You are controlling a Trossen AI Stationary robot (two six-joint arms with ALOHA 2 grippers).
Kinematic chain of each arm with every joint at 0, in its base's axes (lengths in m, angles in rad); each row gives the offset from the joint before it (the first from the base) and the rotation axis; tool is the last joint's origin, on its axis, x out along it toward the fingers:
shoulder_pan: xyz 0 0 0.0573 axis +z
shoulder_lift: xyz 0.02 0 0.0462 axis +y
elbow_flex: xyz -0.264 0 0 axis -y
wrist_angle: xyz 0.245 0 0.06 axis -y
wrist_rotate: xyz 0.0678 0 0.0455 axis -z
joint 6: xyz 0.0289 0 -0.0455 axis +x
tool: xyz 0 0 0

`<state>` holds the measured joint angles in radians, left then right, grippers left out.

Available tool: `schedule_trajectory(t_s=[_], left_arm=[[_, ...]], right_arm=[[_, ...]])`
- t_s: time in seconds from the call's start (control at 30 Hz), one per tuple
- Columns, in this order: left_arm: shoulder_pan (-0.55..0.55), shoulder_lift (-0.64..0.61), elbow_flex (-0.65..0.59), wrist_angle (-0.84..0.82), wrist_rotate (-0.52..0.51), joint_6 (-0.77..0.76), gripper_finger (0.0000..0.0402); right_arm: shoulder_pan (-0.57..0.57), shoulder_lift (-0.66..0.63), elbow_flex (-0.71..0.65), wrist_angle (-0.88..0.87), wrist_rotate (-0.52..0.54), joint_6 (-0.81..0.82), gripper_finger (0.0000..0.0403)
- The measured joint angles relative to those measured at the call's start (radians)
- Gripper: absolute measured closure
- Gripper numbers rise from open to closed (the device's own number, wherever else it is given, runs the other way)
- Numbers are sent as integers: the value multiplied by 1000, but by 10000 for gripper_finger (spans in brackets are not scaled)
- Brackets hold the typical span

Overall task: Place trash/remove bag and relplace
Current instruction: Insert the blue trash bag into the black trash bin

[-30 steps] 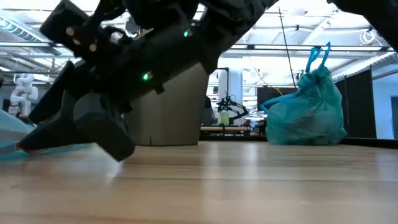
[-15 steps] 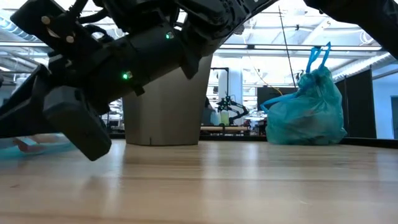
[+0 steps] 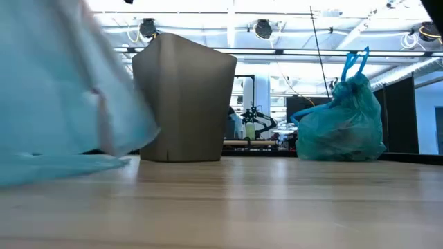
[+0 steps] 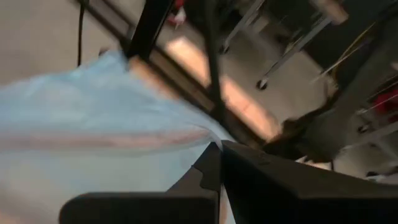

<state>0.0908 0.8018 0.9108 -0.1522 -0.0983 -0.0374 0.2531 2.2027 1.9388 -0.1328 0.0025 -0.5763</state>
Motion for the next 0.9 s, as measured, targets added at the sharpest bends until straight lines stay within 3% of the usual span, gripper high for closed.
schedule_trajectory(t_s=[0.13,0.53,0.67,0.8,0.9], left_arm=[[-28,-22,0,61,3,26,402],[-105,-47,1,202,83,120,402],[-128,-47,1,225,146,150,402],[-158,-45,1,287,258,151,402],[-177,-24,1,313,279,159,396]], right_arm=[[3,-106,0,-48,23,37,403],[47,-399,0,-98,230,7,403],[34,-471,0,-106,341,-28,403],[12,-530,-1,-111,384,-84,403],[-17,-586,-1,-106,433,-101,403]])
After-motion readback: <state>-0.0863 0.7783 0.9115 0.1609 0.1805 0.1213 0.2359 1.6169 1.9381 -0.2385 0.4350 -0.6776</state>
